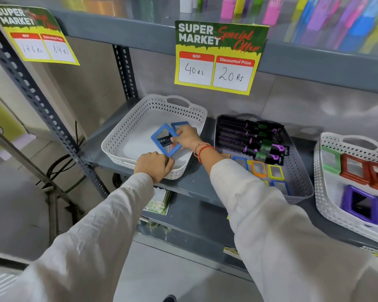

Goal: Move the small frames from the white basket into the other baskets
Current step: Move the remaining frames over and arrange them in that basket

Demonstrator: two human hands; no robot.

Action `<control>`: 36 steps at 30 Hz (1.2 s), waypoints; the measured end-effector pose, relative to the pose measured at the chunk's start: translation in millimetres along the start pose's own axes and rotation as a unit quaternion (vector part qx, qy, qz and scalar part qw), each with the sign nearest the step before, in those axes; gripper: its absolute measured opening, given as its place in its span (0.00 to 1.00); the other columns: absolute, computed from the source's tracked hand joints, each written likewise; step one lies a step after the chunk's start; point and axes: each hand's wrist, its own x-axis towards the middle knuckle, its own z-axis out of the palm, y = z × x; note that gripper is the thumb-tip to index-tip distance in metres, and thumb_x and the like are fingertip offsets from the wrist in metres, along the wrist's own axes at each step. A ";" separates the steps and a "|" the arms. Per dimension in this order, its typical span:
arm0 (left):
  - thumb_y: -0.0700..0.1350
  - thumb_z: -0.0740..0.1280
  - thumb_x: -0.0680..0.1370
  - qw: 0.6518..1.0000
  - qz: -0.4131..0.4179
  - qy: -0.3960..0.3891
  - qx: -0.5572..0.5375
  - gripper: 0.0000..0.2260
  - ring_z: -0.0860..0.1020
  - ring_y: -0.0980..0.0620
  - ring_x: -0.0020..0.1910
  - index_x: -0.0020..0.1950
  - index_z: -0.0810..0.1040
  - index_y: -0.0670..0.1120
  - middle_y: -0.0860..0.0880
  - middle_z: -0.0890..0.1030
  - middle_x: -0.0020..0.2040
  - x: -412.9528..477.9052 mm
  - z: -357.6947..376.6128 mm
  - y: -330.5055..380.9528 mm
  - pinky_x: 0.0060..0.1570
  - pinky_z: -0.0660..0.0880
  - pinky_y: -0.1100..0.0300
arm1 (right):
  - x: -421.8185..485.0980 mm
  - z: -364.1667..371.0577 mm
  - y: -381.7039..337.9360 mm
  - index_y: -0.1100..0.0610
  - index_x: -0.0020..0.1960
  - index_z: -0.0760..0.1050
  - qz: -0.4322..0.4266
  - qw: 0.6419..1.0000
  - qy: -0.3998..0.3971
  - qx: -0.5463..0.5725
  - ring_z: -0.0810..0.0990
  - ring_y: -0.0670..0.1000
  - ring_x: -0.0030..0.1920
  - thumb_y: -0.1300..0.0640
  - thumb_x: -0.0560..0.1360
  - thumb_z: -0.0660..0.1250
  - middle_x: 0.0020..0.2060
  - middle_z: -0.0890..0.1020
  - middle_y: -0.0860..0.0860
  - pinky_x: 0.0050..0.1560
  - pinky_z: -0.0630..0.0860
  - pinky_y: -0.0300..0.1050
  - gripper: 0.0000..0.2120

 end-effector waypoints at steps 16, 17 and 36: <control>0.50 0.53 0.82 0.982 -0.003 0.089 -0.165 0.22 0.79 0.35 0.47 0.44 0.79 0.37 0.34 0.82 0.47 29.3 -51.0 77.7 0.44 0.74 0.51 | -77.4 -126.2 64.6 0.63 0.45 0.75 0.062 0.964 0.164 0.198 0.76 0.51 0.34 0.61 0.74 0.70 0.40 0.76 0.56 0.18 0.70 0.27 0.06; 0.50 0.53 0.82 0.981 0.008 0.094 -0.172 0.21 0.79 0.35 0.48 0.45 0.79 0.37 0.34 0.82 0.47 32.8 -55.8 92.2 0.44 0.75 0.50 | -85.1 -137.4 74.2 0.63 0.49 0.77 0.066 0.960 0.180 0.202 0.77 0.52 0.37 0.61 0.73 0.71 0.41 0.77 0.56 0.18 0.70 0.27 0.07; 0.46 0.59 0.78 0.932 0.091 -0.033 -0.350 0.15 0.79 0.35 0.53 0.51 0.79 0.37 0.34 0.80 0.53 41.6 -67.5 339.3 0.51 0.76 0.48 | -242.7 -263.5 277.4 0.53 0.31 0.62 0.278 0.865 0.395 0.135 0.75 0.53 0.44 0.60 0.70 0.74 0.42 0.74 0.56 0.42 0.80 0.51 0.21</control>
